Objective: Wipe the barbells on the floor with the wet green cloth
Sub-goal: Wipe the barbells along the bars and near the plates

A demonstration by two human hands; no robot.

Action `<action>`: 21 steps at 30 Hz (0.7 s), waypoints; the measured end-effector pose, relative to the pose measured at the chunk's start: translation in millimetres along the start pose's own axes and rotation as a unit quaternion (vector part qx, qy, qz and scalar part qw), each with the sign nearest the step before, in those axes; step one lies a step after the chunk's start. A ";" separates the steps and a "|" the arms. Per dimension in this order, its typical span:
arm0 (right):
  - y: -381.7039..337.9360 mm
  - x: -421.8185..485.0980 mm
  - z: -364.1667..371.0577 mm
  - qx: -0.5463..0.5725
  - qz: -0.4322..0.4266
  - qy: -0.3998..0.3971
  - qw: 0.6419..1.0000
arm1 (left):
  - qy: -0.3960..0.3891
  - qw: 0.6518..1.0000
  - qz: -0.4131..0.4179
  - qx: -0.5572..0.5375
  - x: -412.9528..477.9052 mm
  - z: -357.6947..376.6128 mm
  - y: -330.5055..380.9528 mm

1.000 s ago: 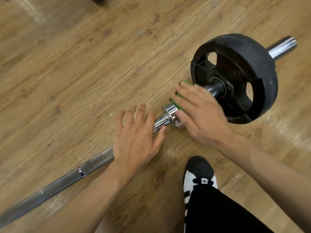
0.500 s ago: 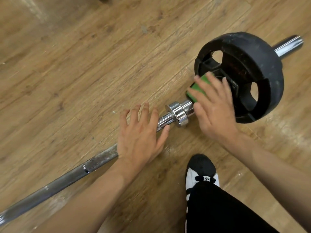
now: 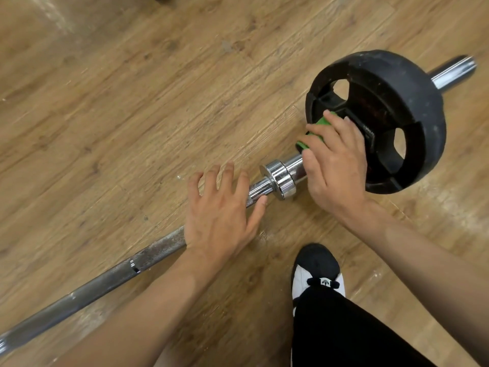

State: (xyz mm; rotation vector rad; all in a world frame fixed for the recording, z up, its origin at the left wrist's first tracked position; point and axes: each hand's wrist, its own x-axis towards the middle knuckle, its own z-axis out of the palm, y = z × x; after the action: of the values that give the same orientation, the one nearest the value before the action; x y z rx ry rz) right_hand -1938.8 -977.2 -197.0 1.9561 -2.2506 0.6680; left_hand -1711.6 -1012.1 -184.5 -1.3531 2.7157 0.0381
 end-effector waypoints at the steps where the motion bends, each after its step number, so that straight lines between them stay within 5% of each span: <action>1: -6.3 5.9 2.2 -0.008 0.019 0.008 1.000 | 0.001 1.000 -0.001 0.000 0.5 -0.2 -0.3; 9: -17.4 -13.4 0.9 0.002 -0.107 -0.054 0.993 | -0.003 1.000 -0.005 -0.005 5.9 -1.8 -4.7; 15: -0.2 16.5 9.6 -0.023 0.008 0.023 0.999 | 0.003 1.000 -0.008 -0.001 11.4 -2.3 -8.5; 21: -33.3 7.8 11.9 0.004 -0.088 -0.051 0.995 | 0.003 1.000 -0.020 -0.010 16.8 -4.0 -13.0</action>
State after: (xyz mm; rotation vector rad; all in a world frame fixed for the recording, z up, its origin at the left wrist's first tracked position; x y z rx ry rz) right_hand -1905.6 -991.7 -196.1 2.2084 -2.0978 0.5698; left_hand -1711.6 -1033.5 -182.0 -1.4160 2.6988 0.0572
